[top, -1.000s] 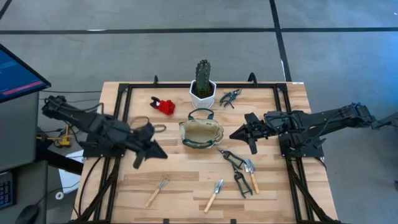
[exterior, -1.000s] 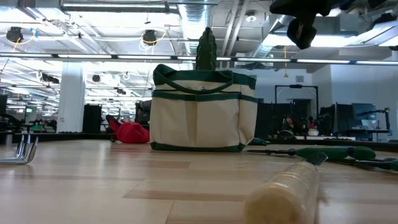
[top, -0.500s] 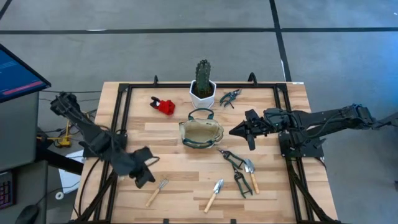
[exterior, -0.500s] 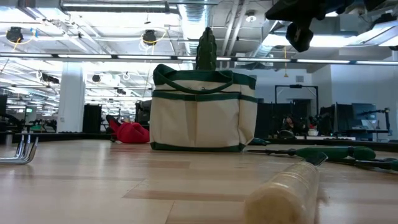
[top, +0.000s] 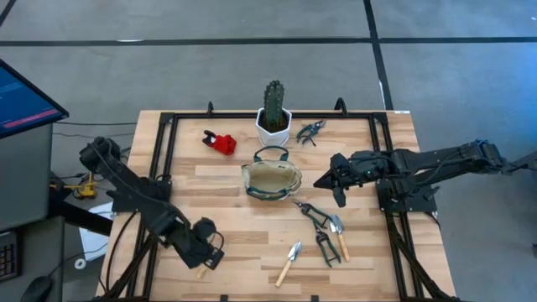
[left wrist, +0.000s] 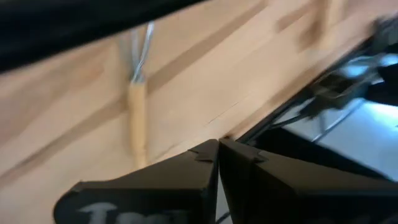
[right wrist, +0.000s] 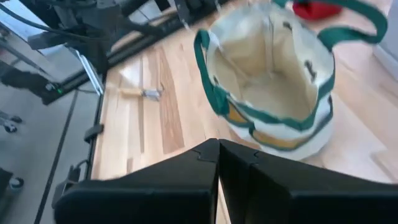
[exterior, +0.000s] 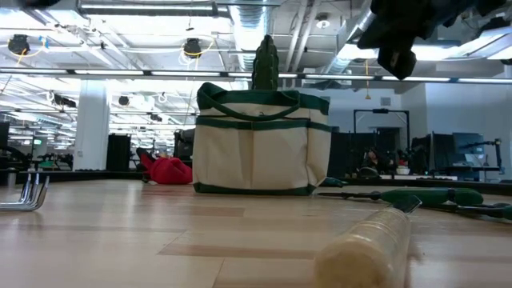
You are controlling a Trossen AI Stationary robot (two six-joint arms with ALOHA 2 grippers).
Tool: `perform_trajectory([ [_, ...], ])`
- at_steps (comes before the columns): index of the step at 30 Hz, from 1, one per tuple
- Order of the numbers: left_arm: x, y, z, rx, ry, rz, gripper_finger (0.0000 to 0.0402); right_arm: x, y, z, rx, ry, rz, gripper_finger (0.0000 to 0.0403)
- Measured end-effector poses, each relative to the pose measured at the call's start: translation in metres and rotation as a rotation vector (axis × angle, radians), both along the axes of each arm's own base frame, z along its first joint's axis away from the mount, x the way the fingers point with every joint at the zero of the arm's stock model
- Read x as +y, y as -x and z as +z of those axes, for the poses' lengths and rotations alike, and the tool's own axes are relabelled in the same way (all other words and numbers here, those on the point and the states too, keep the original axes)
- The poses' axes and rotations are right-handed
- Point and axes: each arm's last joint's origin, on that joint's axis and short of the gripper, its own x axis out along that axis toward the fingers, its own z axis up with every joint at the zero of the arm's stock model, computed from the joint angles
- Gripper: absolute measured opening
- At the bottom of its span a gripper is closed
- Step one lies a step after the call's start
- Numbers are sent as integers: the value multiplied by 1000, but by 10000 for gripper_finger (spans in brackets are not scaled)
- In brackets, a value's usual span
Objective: Pick & Place Garden tools in Gardening bag
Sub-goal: Put the brown hand rake into the gardening bag
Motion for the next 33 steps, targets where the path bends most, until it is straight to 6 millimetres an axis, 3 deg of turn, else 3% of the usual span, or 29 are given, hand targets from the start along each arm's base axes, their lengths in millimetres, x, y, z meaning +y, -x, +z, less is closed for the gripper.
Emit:
perform_trajectory([
  [7, -15, 0, -22, 102, -7, 14, 1, 3, 1, -1, 6, -2, 14, 0],
  [19, -11, 1, -36, 83, -92, 36, 9, 3, 1, -1, 6, 0, 17, 0],
  [33, -1, 6, -62, 133, -59, 104, 118, 5, 2, -2, 20, 3, 26, 0],
])
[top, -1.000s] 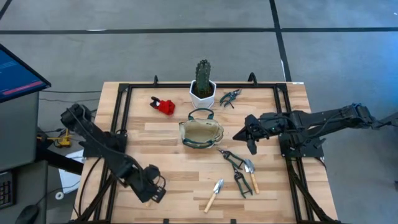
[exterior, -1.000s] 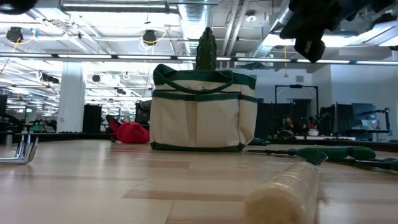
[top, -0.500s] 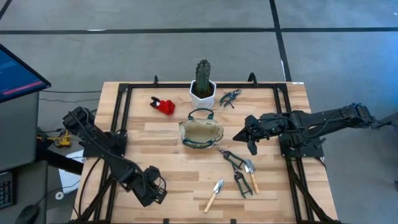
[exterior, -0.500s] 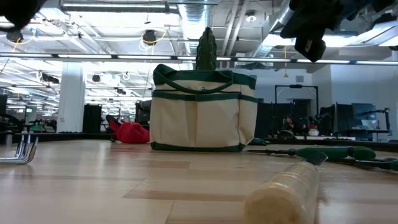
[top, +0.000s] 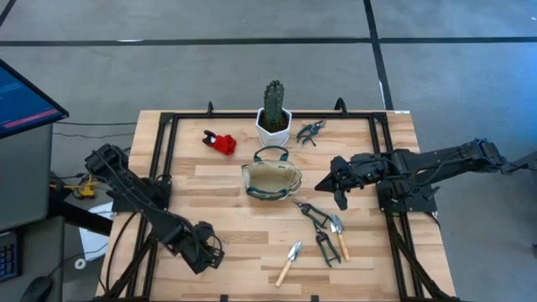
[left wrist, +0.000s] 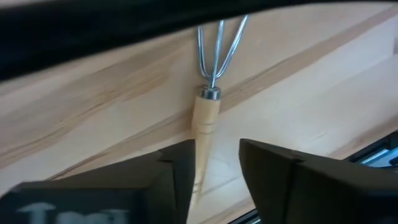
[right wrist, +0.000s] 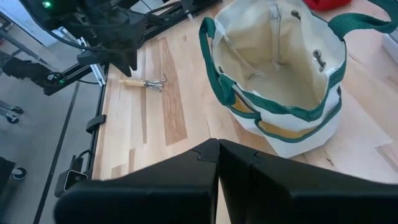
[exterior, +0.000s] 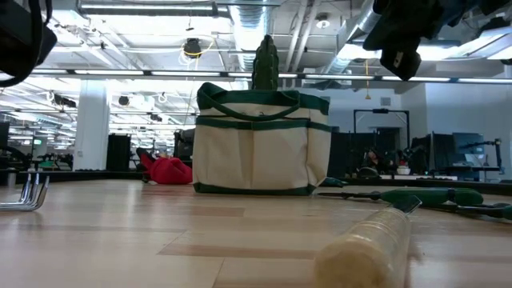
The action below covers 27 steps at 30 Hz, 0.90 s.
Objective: Pick & Place Garden tools in Gardening bag
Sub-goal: Put the brown hand rake into the gardening bag
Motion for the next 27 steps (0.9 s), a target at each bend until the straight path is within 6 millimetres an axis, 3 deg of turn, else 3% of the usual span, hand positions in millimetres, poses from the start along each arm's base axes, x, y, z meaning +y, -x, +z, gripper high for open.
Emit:
perform_trajectory([
  [7, 0, -2, -3, -13, -14, 10, 131, 0, 0, 0, -1, 1, 0, 0],
  [19, -11, -13, -38, 15, -61, -40, 118, 0, 0, 0, 0, 1, 0, 0],
  [27, -12, -15, -45, 25, -77, -40, 117, 0, 0, 0, 0, -1, -2, 0],
])
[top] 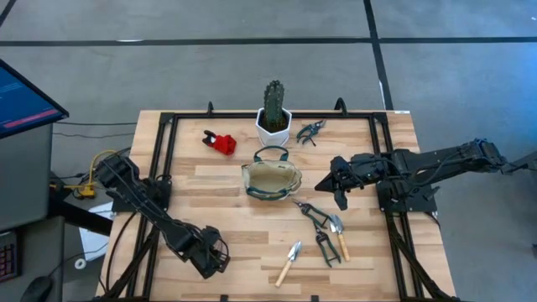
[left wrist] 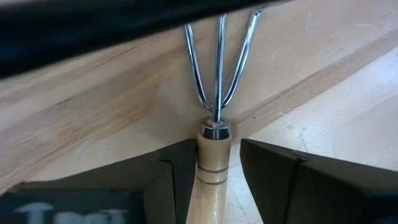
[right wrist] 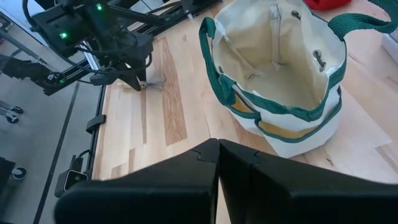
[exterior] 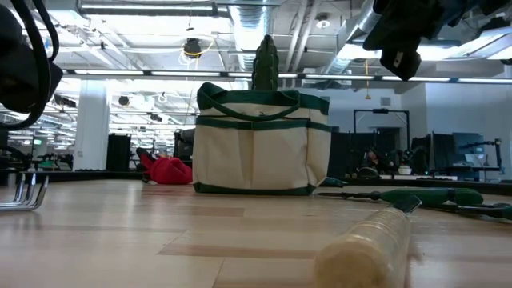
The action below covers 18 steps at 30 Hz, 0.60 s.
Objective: Pick & Place Garden tools in Gardening bag
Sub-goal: Put the brown hand rake into the gardening bag
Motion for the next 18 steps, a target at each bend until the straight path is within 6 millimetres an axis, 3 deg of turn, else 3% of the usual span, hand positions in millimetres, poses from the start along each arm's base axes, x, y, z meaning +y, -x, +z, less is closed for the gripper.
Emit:
perform_trajectory([
  [18, 0, -1, -1, -47, -32, 14, 117, 0, 0, 0, 0, 0, 0, 0],
])
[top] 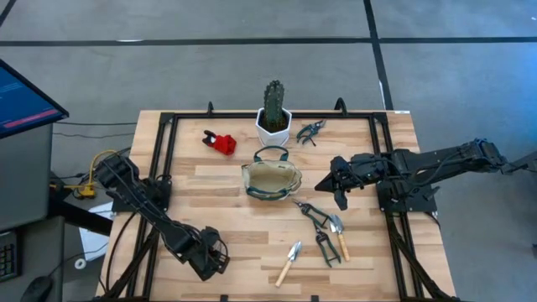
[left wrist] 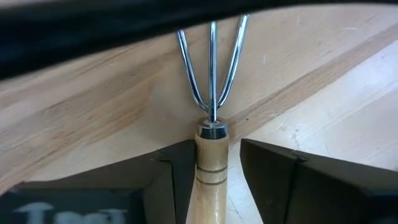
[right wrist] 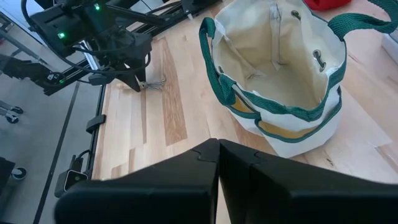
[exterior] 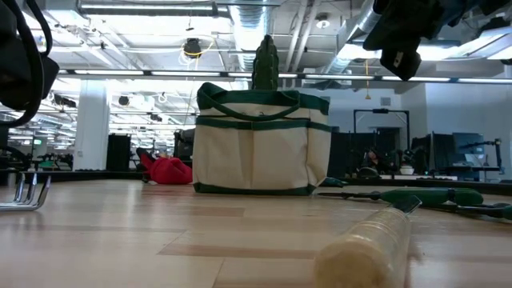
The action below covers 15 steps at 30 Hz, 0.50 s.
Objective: Pick & Place Garden tools in Gardening bag
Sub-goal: Put the brown hand rake into the gardening bag
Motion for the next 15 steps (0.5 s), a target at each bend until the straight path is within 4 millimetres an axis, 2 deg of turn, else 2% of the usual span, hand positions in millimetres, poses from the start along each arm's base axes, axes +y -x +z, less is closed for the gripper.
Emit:
perform_trajectory([
  [6, 0, 0, 0, 2, 4, 2, 113, 0, 0, 0, 0, 0, 0, 0],
  [15, 0, 0, -1, 6, 2, 5, 60, 0, 0, 0, 0, 0, 0, 0],
])
